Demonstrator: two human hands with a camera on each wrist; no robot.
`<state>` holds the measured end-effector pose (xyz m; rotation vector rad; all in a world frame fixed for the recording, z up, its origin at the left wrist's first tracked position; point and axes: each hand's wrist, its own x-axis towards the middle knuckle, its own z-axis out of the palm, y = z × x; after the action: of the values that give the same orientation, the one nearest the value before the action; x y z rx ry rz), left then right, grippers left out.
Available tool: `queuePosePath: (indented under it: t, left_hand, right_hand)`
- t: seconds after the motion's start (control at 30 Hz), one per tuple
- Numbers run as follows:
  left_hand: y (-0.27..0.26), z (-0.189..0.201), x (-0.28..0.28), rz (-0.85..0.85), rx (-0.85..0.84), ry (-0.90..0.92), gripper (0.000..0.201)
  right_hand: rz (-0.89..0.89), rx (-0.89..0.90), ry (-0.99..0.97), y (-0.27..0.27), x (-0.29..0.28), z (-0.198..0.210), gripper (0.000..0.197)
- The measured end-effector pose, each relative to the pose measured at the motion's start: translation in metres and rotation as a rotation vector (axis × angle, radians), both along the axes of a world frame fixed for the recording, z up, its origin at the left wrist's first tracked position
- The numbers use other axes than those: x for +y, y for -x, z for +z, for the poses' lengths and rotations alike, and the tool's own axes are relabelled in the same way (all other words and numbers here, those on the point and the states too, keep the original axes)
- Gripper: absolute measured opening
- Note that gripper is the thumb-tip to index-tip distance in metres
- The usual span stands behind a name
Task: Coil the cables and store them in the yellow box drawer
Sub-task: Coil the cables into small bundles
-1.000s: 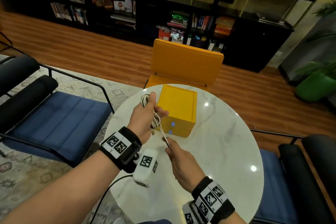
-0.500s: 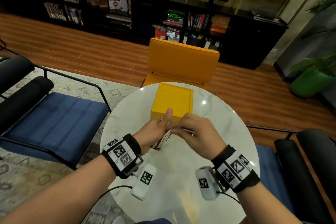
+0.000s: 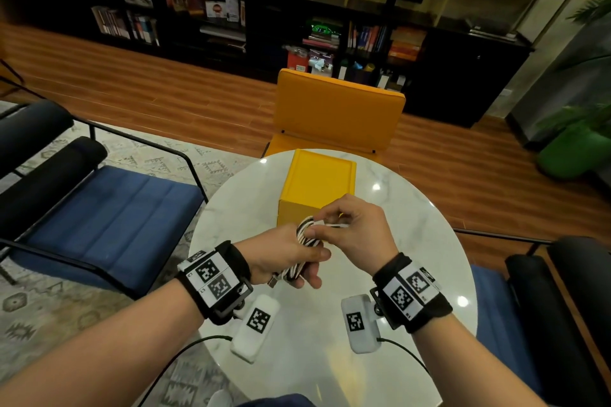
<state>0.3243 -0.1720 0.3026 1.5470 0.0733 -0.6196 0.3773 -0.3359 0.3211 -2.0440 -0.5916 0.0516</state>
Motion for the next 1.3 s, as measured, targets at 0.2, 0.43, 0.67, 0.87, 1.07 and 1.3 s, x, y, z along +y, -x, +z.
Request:
queuePosePath:
  t: [0.2, 0.43, 0.67, 0.87, 1.07, 1.3]
  left_hand:
    - [0.002, -0.008, 0.006, 0.044, 0.034, -0.056, 0.014]
    - [0.004, -0.006, -0.006, -0.143, 0.085, -0.223, 0.021]
    - [0.005, -0.008, -0.014, -0.136, 0.027, -0.232, 0.021]
    - [0.008, -0.013, 0.001, -0.202, -0.070, -0.357, 0.038]
    - [0.008, -0.019, -0.010, -0.119, -0.021, -0.240, 0.057]
    - [0.003, -0.022, -0.021, 0.051, 0.203, 0.055, 0.028]
  right_hand:
    - [0.336, -0.614, 0.575, 0.013, -0.013, -0.011, 0.073]
    - [0.182, -0.809, 0.926, 0.031, 0.005, -0.032, 0.043]
    - [0.250, -0.548, 1.065, 0.021, 0.008, -0.035, 0.035]
    - [0.179, -0.223, 1.134, 0.011, -0.015, -0.027, 0.012]
    - [0.184, -0.184, 1.178, 0.010, -0.022, -0.034, 0.020]
    - [0.093, -0.098, 1.138, 0.009, -0.021, -0.041, 0.026]
